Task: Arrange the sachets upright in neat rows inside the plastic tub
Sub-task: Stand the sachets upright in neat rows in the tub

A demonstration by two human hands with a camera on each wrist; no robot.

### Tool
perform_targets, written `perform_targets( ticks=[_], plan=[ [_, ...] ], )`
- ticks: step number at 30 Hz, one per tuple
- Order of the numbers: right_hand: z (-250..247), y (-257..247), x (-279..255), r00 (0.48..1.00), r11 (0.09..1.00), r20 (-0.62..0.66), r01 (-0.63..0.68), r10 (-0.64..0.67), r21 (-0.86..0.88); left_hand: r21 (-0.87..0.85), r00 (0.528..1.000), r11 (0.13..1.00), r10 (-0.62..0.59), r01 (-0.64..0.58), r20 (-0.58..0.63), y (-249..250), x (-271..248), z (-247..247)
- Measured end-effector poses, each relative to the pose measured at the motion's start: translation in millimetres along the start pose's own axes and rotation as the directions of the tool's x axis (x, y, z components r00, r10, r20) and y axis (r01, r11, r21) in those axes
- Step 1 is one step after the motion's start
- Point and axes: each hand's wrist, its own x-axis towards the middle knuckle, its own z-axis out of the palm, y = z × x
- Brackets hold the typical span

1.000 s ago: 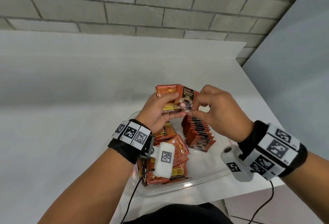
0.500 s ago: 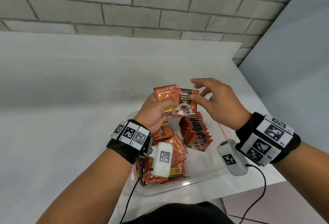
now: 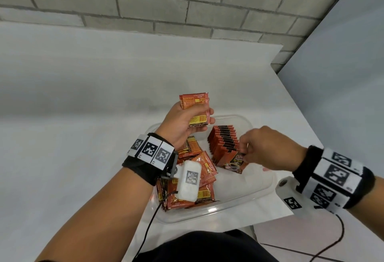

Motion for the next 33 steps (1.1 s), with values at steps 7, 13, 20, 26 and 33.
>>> perform_targets(
  ticks=[7,13,20,26,33],
  plan=[
    [22,-8,7,0.998,0.953,0.064,0.026,-0.007,-0.303,-0.004,1.0,1.0,-0.007,0.007,0.007,1,-1,0],
    [26,-18,12,0.997,0.905,0.074,0.046,-0.016,-0.422,-0.021,1.0,1.0,-0.002,0.002,0.011,2,-3,0],
    [30,-24,14,0.997,0.854,0.07,0.067,-0.036,-0.516,-0.019,1.0,1.0,0.001,-0.001,0.019,3,-3,-1],
    [26,-31,13,0.997,0.82,0.053,0.077,-0.057,-0.567,-0.018,1.0,1.0,-0.001,0.001,0.018,2,-3,0],
    [27,-29,15,0.996,0.817,0.061,0.09,-0.067,-0.57,-0.02,1.0,1.0,-0.004,0.004,0.016,2,-3,-1]
  ],
)
